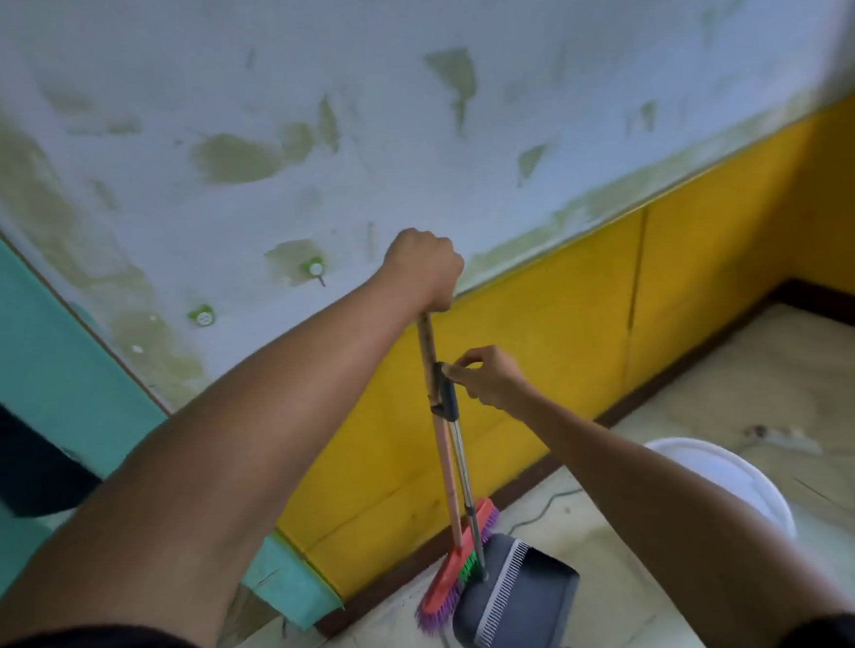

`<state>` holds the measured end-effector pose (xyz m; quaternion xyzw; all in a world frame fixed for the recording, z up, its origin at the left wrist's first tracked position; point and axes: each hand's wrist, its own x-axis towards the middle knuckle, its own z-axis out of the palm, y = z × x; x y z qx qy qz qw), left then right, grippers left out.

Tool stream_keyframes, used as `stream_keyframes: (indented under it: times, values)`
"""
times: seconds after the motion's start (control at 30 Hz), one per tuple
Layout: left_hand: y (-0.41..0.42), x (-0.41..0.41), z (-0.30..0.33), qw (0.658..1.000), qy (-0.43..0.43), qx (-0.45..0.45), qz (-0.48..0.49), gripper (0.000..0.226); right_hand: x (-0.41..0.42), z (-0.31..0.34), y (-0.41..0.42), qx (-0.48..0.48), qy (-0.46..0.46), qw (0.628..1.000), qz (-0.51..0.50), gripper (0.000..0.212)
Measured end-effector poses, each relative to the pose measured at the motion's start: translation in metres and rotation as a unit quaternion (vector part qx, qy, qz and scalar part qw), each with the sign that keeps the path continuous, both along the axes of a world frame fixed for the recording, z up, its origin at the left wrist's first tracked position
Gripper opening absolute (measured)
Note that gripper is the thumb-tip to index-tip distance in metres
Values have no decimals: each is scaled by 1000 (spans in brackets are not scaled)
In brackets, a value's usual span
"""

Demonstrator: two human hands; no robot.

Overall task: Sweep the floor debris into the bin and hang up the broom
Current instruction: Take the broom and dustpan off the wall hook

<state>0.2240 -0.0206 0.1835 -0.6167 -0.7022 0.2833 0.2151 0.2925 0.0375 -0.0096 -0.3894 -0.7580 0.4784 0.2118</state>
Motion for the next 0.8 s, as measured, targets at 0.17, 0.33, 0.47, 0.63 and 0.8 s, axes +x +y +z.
stream_keyframes:
  times: [0.17, 0.33, 0.47, 0.63, 0.8]
  values:
    - [1, 97, -28, 977, 172, -127, 2, 20, 84, 10, -19, -9, 53, 993, -101, 25]
    - [7, 183, -54, 974, 164, -153, -38, 21, 176, 24, -27, -17, 69, 980, -185, 22]
    - [6, 244, -53, 965, 138, -138, -175, 23, 259, 27, -38, -48, 87, 963, -249, 26]
    - [0, 338, -55, 946, 114, -125, -277, 23, 368, 20, -60, -122, 172, 920, -332, 16]
    - [-14, 448, -66, 909, 139, -138, -368, 19, 467, -11, -100, -210, 424, 765, -438, 16]
